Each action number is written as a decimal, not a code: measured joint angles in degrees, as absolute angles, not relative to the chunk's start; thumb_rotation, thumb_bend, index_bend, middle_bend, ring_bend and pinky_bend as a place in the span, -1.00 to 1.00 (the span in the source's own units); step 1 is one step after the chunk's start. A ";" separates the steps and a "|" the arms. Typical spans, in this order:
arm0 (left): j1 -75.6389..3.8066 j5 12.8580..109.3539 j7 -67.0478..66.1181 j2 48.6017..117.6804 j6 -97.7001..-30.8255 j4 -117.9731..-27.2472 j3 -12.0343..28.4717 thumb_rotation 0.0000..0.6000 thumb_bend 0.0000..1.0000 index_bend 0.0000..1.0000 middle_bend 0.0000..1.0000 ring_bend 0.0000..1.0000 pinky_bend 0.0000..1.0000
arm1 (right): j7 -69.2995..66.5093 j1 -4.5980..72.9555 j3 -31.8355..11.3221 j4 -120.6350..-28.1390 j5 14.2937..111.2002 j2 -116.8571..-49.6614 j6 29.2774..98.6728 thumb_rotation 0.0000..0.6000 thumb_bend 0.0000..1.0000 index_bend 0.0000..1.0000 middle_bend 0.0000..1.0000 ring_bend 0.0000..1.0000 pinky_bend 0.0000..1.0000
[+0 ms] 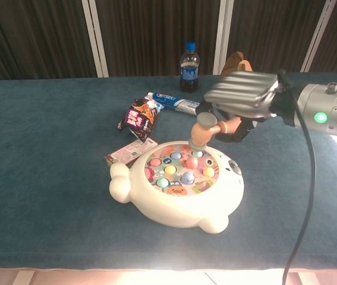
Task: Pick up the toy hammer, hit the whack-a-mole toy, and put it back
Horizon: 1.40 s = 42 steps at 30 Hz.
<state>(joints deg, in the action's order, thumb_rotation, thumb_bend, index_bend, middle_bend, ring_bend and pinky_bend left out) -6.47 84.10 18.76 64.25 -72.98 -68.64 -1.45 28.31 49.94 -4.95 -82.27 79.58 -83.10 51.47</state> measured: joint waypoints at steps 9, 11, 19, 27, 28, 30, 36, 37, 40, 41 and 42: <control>-6.61 84.49 18.44 64.29 -72.95 -68.72 -1.62 1.00 -0.79 -0.99 -1.00 -1.00 -0.84 | 19.37 45.49 -4.03 -77.72 79.24 -80.25 54.13 1.00 0.11 1.00 0.51 0.35 0.47; -6.76 84.52 18.05 64.26 -72.79 -68.95 -1.61 1.00 -0.80 -0.99 -1.00 -1.00 -0.84 | 16.72 44.66 -3.66 -75.17 79.01 -80.33 54.06 1.00 0.11 1.00 0.51 0.35 0.48; -7.45 84.28 15.78 63.95 -71.78 -70.78 -1.55 1.00 -0.80 -0.99 -1.00 -1.00 -0.84 | 5.71 42.69 -1.85 -61.27 79.91 -84.51 52.05 1.00 0.11 1.00 0.51 0.34 0.46; -7.48 84.01 15.78 63.87 -71.40 -70.79 -1.60 1.00 -0.80 -0.99 -1.00 -1.00 -0.84 | 2.51 42.39 -1.00 -57.11 81.39 -87.39 50.77 1.00 0.11 0.93 0.51 0.31 0.44; -7.47 83.98 15.86 63.87 -71.34 -70.67 -1.64 1.00 -0.80 -0.99 -1.00 -1.00 -0.84 | 2.05 42.40 -0.99 -56.35 81.37 -87.75 50.40 1.00 0.11 0.91 0.51 0.30 0.42; -7.40 83.90 15.94 63.94 -71.35 -70.41 -1.66 1.00 -0.79 -0.99 -1.00 -1.00 -0.84 | 0.88 42.45 -0.97 -54.17 81.34 -88.72 49.52 1.00 0.11 0.89 0.51 0.28 0.41; -7.49 83.80 15.72 64.51 -70.45 -69.69 -2.00 1.00 -0.79 -0.99 -1.00 -1.00 -0.84 | -1.42 42.40 -0.79 -49.90 81.90 -90.85 47.95 1.00 0.11 0.80 0.48 0.24 0.37; -7.52 83.78 15.74 64.61 -70.36 -69.56 -2.02 1.00 -0.79 -0.99 -1.00 -1.00 -0.84 | -1.63 42.37 -0.77 -49.61 82.02 -90.99 47.90 1.00 0.11 0.79 0.46 0.24 0.37; -7.60 83.79 15.96 64.80 -70.26 -69.28 -2.03 1.00 -0.79 -0.99 -1.00 -1.00 -0.84 | -2.21 42.28 -0.76 -48.98 82.40 -91.23 47.79 1.00 0.10 0.73 0.41 0.22 0.35; -7.61 83.81 15.99 64.83 -70.23 -69.22 -2.04 1.00 -0.79 -0.99 -1.00 -1.00 -0.84 | -2.38 42.28 -0.75 -48.93 82.50 -91.23 47.74 1.00 0.10 0.68 0.37 0.21 0.35; -7.64 83.84 16.03 64.86 -70.18 -69.17 -2.06 1.00 -0.79 -0.99 -1.00 -1.00 -0.84 | -2.66 42.29 -0.74 -48.87 82.66 -91.21 47.70 1.00 0.09 0.64 0.33 0.21 0.34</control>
